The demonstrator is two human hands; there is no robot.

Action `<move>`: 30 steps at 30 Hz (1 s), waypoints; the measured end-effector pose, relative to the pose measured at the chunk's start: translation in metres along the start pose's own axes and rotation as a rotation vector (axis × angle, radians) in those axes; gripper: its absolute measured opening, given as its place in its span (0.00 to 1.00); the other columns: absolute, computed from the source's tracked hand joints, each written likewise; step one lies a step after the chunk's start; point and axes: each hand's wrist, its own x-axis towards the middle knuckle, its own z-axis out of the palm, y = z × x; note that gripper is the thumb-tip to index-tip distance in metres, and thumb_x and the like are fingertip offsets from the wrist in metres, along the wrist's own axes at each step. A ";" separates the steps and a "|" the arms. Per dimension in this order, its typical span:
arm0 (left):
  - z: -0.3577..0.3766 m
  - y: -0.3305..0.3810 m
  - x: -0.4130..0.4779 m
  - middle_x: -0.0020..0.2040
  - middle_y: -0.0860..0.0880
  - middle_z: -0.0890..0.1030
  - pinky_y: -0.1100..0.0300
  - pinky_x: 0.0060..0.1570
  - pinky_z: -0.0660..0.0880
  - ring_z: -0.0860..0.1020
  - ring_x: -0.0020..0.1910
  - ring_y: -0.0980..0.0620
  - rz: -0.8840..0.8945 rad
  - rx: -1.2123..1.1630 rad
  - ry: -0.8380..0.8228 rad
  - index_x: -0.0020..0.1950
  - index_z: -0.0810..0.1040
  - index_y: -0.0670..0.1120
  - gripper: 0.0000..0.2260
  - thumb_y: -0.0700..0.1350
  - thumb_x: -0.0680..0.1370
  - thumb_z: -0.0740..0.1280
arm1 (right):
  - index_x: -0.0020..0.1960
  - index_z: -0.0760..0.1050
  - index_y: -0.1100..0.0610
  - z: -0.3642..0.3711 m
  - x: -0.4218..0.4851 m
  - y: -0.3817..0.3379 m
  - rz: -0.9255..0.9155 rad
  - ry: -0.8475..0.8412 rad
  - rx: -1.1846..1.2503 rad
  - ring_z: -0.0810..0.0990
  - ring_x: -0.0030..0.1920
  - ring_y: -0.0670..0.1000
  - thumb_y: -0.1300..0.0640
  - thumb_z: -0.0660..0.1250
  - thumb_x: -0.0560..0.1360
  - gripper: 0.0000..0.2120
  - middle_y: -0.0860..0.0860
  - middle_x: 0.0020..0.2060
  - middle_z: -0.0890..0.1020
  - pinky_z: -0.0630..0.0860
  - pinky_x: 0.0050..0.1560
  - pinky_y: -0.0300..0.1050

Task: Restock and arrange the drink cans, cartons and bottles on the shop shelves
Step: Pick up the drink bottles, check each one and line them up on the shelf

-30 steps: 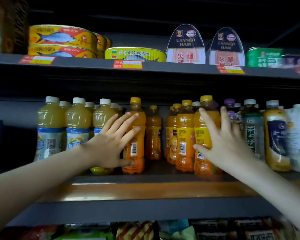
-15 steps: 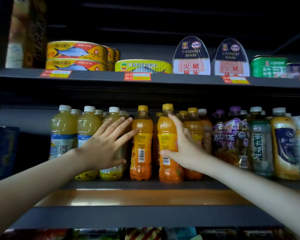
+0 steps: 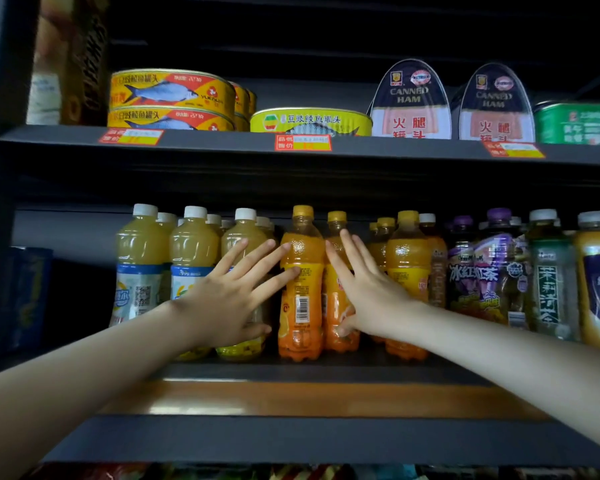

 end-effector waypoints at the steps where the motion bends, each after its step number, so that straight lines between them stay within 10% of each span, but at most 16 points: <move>1: 0.001 0.000 0.000 0.75 0.37 0.63 0.40 0.68 0.57 0.65 0.73 0.38 0.000 0.003 0.000 0.77 0.60 0.45 0.40 0.66 0.72 0.61 | 0.75 0.26 0.49 0.001 0.004 0.001 0.010 -0.014 -0.014 0.25 0.72 0.52 0.50 0.77 0.68 0.62 0.49 0.71 0.22 0.59 0.74 0.54; 14: -0.002 -0.001 -0.004 0.74 0.37 0.66 0.41 0.70 0.57 0.68 0.71 0.38 -0.003 -0.010 -0.037 0.77 0.60 0.45 0.46 0.65 0.67 0.73 | 0.76 0.28 0.49 0.007 0.022 0.002 0.109 0.075 0.074 0.31 0.76 0.53 0.62 0.71 0.73 0.55 0.51 0.75 0.28 0.57 0.76 0.52; 20: -0.016 -0.008 -0.006 0.74 0.36 0.65 0.38 0.68 0.60 0.69 0.69 0.37 -0.122 0.013 -0.113 0.72 0.68 0.45 0.40 0.65 0.67 0.72 | 0.75 0.34 0.38 -0.012 0.005 -0.031 0.022 0.255 0.527 0.76 0.62 0.56 0.48 0.65 0.78 0.43 0.52 0.76 0.55 0.79 0.53 0.45; 26: -0.040 -0.009 -0.014 0.68 0.38 0.72 0.43 0.56 0.75 0.77 0.60 0.38 -0.209 -0.120 -0.189 0.64 0.76 0.48 0.36 0.58 0.60 0.79 | 0.76 0.30 0.45 -0.008 0.022 -0.066 0.230 0.141 0.817 0.76 0.53 0.54 0.51 0.74 0.73 0.55 0.60 0.71 0.65 0.75 0.51 0.46; 30: -0.051 -0.002 -0.027 0.78 0.46 0.51 0.47 0.72 0.57 0.57 0.74 0.44 -0.360 -0.348 -0.252 0.77 0.54 0.54 0.36 0.63 0.75 0.66 | 0.73 0.58 0.53 -0.011 0.026 -0.058 0.394 0.041 0.958 0.74 0.61 0.56 0.51 0.79 0.67 0.43 0.56 0.66 0.73 0.75 0.55 0.51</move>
